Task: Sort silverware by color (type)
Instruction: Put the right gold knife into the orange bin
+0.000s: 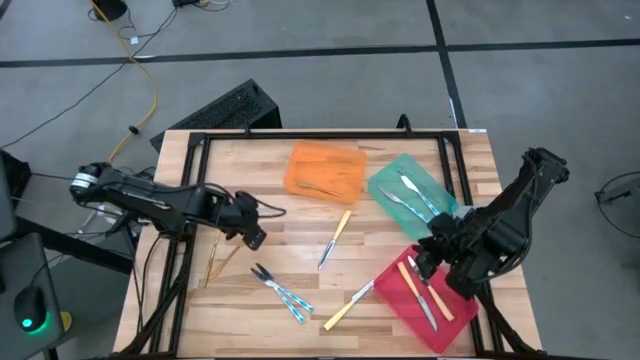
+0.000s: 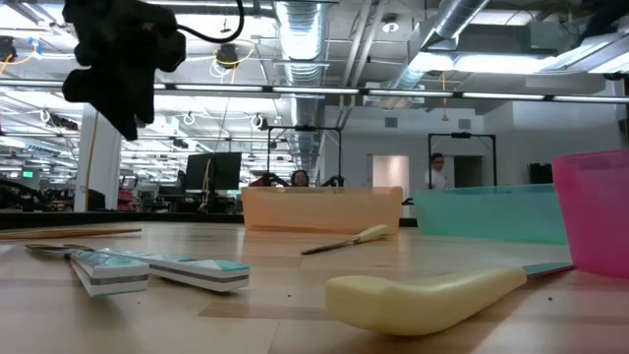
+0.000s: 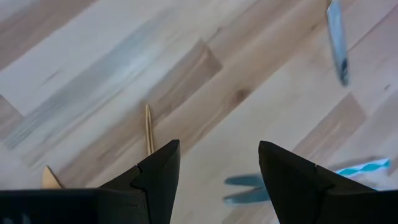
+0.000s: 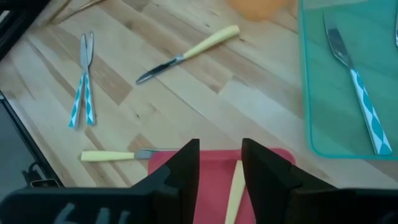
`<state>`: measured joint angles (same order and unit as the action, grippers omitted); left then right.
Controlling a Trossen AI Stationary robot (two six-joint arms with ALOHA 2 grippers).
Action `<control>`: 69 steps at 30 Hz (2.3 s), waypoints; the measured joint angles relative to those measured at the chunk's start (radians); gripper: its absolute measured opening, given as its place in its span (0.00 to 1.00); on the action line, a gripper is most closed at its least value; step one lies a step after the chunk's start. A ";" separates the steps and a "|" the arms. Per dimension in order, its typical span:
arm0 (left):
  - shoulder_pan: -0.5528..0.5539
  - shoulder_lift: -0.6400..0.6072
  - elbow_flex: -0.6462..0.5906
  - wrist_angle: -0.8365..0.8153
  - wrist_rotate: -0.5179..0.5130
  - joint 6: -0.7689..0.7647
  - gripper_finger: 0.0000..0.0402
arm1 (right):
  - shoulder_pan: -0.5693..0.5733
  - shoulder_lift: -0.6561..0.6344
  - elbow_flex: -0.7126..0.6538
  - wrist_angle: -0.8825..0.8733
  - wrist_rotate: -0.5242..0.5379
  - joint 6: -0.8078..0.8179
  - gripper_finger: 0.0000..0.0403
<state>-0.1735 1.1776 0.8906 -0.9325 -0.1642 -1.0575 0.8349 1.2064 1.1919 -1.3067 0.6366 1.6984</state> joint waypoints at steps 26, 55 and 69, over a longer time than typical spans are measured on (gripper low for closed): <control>-0.053 0.296 -0.077 -0.018 0.088 0.029 0.50 | 0.000 -0.004 -0.001 -0.050 0.032 -0.009 0.34; -0.072 0.290 -0.244 0.146 0.110 -0.064 0.49 | -0.039 -0.003 -0.001 -0.055 0.027 -0.179 0.34; -0.077 0.290 -0.261 0.119 0.055 -0.039 0.03 | -0.059 -0.003 -0.001 -0.035 0.008 -0.155 0.34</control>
<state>-0.2501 1.4681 0.6296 -0.8131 -0.1090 -1.0967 0.7761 1.2037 1.1912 -1.3422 0.6441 1.5439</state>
